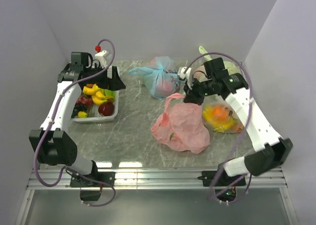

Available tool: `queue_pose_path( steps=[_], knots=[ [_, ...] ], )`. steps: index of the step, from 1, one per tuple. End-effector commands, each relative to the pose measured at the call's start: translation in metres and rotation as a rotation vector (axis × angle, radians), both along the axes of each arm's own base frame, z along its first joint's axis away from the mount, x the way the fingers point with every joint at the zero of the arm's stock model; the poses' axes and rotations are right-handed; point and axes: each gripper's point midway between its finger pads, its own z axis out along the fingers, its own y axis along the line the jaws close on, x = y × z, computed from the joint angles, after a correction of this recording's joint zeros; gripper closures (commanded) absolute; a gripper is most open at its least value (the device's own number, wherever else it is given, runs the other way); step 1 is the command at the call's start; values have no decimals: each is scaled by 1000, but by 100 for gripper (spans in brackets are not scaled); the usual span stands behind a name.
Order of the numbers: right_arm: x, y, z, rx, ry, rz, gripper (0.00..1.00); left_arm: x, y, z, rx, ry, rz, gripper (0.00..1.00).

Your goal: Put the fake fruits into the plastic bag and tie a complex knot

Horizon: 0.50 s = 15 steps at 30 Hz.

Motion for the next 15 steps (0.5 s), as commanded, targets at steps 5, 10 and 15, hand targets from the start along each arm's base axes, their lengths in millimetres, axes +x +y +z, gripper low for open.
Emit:
queue_pose_path(
  steps=[5,10,15],
  knots=[
    [-69,55,82,18,-639,511,100,1,-54,33,-152,-35,-170,1],
    [-82,54,65,-69,-901,612,100,-26,-107,3,-160,24,-300,1],
    [-100,47,16,-130,-885,704,100,-41,-157,-12,-109,-9,-409,1]
  ],
)
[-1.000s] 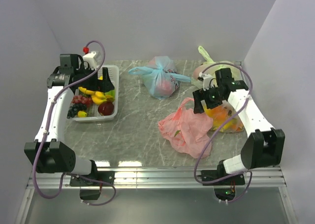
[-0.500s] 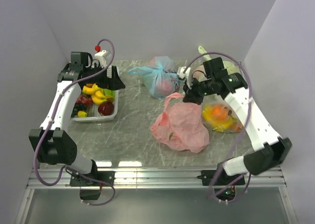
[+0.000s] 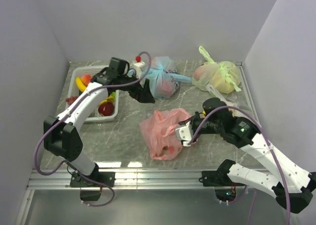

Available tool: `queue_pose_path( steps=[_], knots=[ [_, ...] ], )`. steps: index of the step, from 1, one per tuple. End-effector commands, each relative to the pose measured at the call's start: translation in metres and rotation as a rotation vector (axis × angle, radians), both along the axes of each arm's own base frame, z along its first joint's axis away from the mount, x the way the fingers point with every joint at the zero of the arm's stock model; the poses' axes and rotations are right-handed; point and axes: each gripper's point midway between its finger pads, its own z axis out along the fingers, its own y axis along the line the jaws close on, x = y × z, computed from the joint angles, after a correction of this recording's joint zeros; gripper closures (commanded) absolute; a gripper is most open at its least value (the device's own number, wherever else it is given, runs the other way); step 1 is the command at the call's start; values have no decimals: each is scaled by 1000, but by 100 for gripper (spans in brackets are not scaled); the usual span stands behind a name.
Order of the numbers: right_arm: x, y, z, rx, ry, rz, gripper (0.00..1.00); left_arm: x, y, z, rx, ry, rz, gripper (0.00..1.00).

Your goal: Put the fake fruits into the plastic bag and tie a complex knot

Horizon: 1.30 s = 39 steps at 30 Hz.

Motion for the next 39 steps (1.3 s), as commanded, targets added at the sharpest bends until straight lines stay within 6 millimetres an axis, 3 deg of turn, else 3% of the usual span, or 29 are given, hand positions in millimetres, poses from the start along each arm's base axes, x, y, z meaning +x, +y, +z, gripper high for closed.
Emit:
queue_pose_path(
  steps=[1,2,8,9,12,15,16,19,21,27,31,36,38,39],
  knots=[
    [12,1,-12,-36,-122,3,100,0,-27,2,-7,-77,-59,1],
    [11,0,-29,-56,-99,-5,100,-7,-35,-4,4,-59,-81,1],
    [9,-4,-45,-57,-110,-48,100,-33,-37,-25,65,-70,-151,1],
    [9,-5,-45,-52,-110,-54,100,-39,-37,-35,81,-60,-150,1],
    [10,-7,-45,-46,-112,-70,100,-43,-46,-32,82,-105,-154,1],
    [12,-6,-34,-18,-126,-86,100,-43,-43,-13,55,-150,-113,1],
    [13,-5,-30,-2,-133,-88,100,-46,-39,3,35,-200,-107,1],
    [13,-1,-12,74,-171,-91,100,-63,-33,26,-4,-265,-151,2],
    [12,-1,-7,98,-189,-89,100,-69,-33,27,-8,-257,-160,5],
    [16,3,10,168,-227,-97,100,-74,-46,17,-14,-178,-290,9],
    [20,6,22,211,-276,-101,100,-73,-53,-15,48,-109,-398,7],
    [23,5,30,228,-284,-126,100,-78,-71,-35,60,-92,-450,1],
    [24,4,32,233,-288,-135,100,-71,-74,-48,83,-66,-416,3],
    [25,2,34,242,-292,-150,100,-65,-73,-56,116,-72,-391,11]
  ],
)
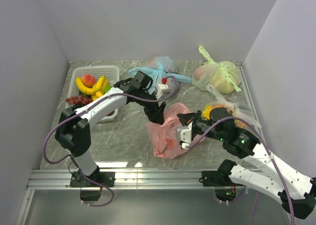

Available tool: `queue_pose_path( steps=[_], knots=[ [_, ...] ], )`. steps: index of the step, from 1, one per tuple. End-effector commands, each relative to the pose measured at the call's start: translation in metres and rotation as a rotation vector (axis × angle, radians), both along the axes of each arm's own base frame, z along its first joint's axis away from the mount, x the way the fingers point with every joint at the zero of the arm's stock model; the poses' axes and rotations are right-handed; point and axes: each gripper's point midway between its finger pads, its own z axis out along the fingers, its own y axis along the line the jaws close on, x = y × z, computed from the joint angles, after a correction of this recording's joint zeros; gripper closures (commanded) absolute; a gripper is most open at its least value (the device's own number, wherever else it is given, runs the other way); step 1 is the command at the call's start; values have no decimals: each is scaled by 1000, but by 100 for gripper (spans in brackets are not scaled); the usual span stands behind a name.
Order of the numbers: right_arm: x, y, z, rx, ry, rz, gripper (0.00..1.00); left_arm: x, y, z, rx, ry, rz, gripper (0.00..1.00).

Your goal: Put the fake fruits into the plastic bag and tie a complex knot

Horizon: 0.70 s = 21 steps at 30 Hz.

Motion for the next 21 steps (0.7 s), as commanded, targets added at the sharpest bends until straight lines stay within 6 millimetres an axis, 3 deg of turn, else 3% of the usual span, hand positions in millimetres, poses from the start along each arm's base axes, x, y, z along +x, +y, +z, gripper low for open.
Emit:
queue_pose_path(
  steps=[1,2,3,5,6,7,9,10,13,15,17,19,21],
  knots=[
    [4,-2,22,75,-41,-39,100,12,-7,-2,0,-62,-3,17],
    [4,-3,22,72,-39,-42,100,13,-6,-5,12,-56,-6,24],
    [5,-6,20,70,-33,-61,100,12,-5,-4,22,-53,-16,43],
    [3,-11,21,78,-21,-75,100,16,-1,-5,34,-41,-15,67],
    [0,-15,15,58,-4,-79,100,17,2,0,34,-19,-10,93],
    [-2,-19,10,42,5,-83,100,29,15,3,34,-1,34,99],
    [-13,-35,-12,-5,34,-97,100,50,34,17,7,17,107,99],
    [-17,-42,-21,-24,41,-107,100,69,61,23,-13,36,183,99],
    [-41,-70,-67,-105,74,-97,100,104,105,36,-23,6,294,99],
    [-56,-90,-100,-162,95,-96,100,111,116,42,-35,2,302,100],
    [-63,-99,-116,-184,71,-85,100,106,114,47,-54,40,268,100],
    [-60,-100,-113,-159,49,-106,73,100,103,50,-79,71,217,99],
    [-45,-98,-94,-115,9,-165,47,92,93,61,-86,75,169,100]
  ],
)
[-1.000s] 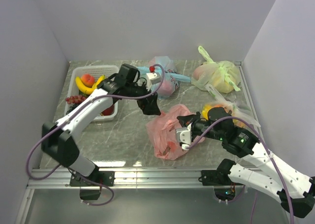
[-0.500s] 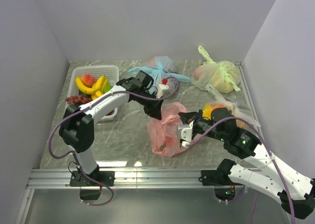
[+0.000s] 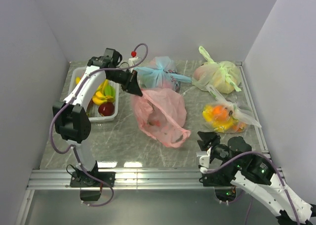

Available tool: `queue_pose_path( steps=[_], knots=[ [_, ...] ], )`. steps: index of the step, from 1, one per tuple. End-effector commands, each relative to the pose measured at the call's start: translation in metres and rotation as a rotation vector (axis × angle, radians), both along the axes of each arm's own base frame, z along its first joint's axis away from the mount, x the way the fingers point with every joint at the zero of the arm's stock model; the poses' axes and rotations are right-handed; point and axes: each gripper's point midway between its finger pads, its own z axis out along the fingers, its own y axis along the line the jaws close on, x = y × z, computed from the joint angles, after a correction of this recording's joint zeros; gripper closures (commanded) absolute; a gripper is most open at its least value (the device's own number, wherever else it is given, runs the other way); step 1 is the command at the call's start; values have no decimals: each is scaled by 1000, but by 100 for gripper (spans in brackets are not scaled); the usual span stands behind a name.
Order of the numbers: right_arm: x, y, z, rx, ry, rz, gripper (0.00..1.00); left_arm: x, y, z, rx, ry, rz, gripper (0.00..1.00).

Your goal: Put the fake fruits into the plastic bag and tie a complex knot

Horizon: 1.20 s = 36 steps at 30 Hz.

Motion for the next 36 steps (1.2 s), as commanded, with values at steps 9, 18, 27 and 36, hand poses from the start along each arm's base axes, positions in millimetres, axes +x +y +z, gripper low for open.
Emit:
queue_pose_path(
  steps=[9,18,27,36],
  knots=[
    [74,5,159,300,98,-453,29,19,-22,13,48,33,88,99],
    [125,91,190,455,608,-505,22,21,-42,22,-10,90,49,98],
    [179,129,105,273,697,-600,20,7,-48,24,-65,191,-15,94],
    [206,97,30,55,550,-711,39,-18,-35,30,-148,228,-137,99]
  ],
)
